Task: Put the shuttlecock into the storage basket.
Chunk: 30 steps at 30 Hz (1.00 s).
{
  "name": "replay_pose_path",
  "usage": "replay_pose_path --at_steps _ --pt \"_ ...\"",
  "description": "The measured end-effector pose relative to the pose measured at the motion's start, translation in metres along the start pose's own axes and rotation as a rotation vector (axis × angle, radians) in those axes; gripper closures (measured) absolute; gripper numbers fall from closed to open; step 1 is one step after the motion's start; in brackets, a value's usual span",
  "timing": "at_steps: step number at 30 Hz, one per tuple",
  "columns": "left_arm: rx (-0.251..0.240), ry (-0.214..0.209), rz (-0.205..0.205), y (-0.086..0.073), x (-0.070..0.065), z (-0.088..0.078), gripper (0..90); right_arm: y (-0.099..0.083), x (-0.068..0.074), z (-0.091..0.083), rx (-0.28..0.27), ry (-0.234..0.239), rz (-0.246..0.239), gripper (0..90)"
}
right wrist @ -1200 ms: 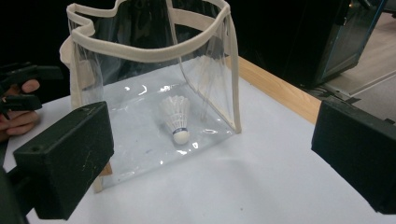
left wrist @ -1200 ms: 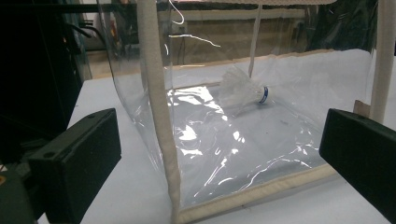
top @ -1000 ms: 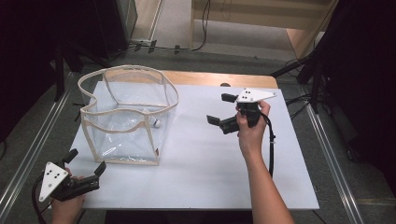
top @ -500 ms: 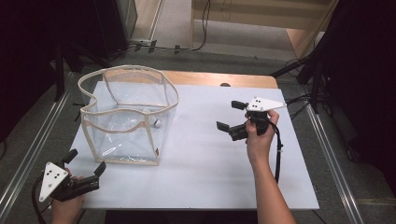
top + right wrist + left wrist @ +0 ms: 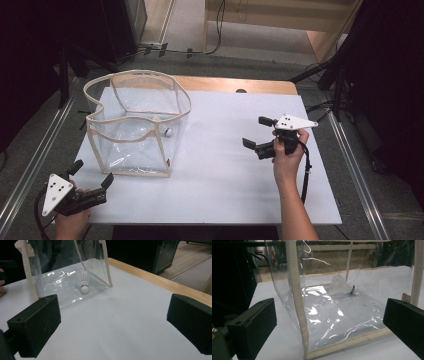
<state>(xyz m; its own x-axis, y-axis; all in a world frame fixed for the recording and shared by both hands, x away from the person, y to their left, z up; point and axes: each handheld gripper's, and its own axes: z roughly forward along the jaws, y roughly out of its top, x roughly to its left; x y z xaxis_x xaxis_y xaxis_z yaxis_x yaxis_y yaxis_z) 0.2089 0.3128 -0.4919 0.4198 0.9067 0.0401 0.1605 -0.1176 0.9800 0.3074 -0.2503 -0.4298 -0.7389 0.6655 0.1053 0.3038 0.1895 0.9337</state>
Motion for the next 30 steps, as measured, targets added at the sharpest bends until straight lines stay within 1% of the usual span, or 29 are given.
replay_pose_path --at_steps 4,9,14,19,25,30 --pt "0.0 0.001 -0.001 0.0 0.0 0.0 0.0 -0.008 0.001 -0.006 0.003 0.0 0.01 0.0" --pt "0.0 0.002 0.0 0.0 0.0 0.0 0.0 -0.019 0.0 -0.015 0.005 -0.018 0.023 0.0" --pt "0.0 0.002 0.0 0.0 0.0 0.0 0.0 -0.028 0.0 -0.025 0.001 -0.027 0.034 0.0" --pt "0.001 0.002 0.002 0.0 0.0 0.0 0.0 -0.036 0.0 -0.032 0.004 -0.041 0.039 0.0" --pt "0.002 0.004 0.004 0.0 -0.001 0.0 0.0 -0.045 -0.001 -0.037 0.001 -0.053 0.058 0.0" --pt "0.001 0.003 0.003 0.0 -0.001 0.0 0.0 -0.051 -0.001 -0.041 0.007 -0.064 0.06 0.0"
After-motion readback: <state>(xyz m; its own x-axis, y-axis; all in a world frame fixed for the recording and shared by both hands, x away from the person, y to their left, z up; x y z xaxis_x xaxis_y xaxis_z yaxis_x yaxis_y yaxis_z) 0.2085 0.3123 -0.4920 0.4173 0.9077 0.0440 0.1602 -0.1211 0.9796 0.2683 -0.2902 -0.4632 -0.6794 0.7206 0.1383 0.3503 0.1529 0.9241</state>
